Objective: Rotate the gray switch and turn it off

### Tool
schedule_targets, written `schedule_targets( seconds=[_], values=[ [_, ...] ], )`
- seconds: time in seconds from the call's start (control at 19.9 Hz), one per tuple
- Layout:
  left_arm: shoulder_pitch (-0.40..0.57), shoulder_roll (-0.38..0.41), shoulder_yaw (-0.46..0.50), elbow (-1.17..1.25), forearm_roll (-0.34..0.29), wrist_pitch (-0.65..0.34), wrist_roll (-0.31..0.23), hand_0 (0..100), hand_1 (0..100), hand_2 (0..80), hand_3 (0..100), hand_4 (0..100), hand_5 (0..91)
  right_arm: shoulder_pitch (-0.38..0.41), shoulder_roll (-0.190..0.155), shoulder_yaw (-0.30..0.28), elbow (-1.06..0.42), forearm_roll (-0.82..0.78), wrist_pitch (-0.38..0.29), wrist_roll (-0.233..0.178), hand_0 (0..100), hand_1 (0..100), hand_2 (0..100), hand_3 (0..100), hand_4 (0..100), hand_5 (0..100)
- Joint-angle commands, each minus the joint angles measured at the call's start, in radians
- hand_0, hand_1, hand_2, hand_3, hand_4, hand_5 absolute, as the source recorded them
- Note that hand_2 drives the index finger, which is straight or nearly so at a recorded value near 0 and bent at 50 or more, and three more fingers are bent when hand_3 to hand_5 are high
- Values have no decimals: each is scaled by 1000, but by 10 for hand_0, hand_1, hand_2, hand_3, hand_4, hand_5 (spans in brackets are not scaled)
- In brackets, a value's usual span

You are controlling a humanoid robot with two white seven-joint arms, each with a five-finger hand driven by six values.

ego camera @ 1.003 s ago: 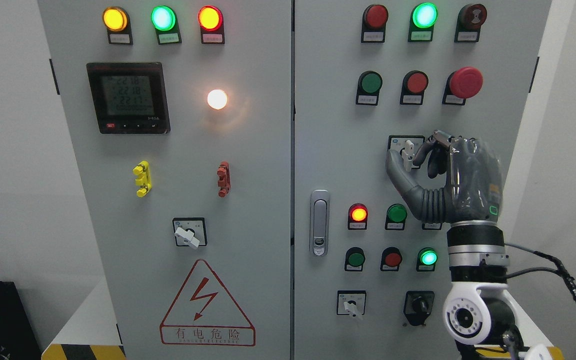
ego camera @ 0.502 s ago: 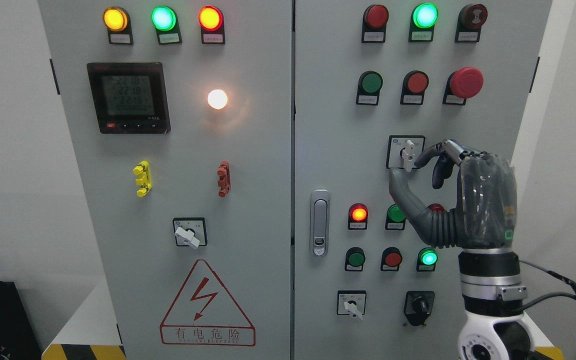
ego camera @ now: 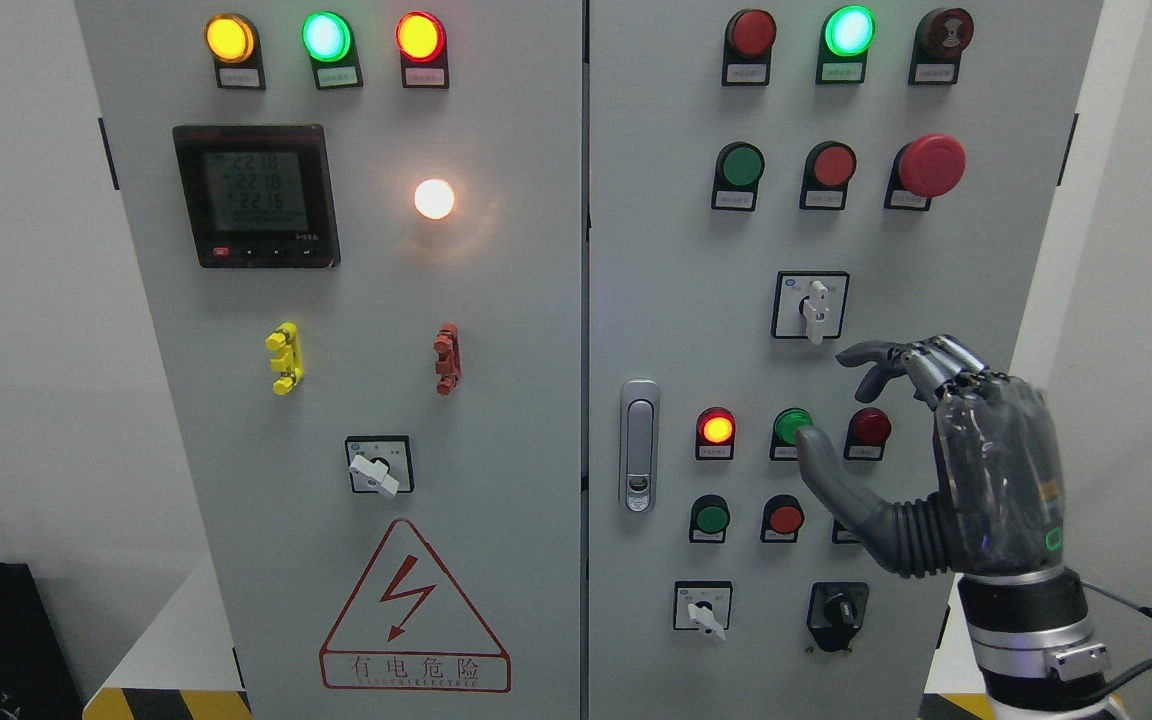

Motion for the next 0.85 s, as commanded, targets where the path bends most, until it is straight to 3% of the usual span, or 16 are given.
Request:
schedule_targets(
  seconds=[0.0,0.8],
  values=[
    [-9,1,8,-25,20,0,0,120,389,0,0,0,0,41,-94,-79,-36,-3,-2,12,279,243,127,59,0,0],
    [-9,-1,8,-25,20,0,0,120,389,0,0,0,0,51,-93,-82,-51,-3,-1,17,249,205,177,108,0,0]
  ],
)
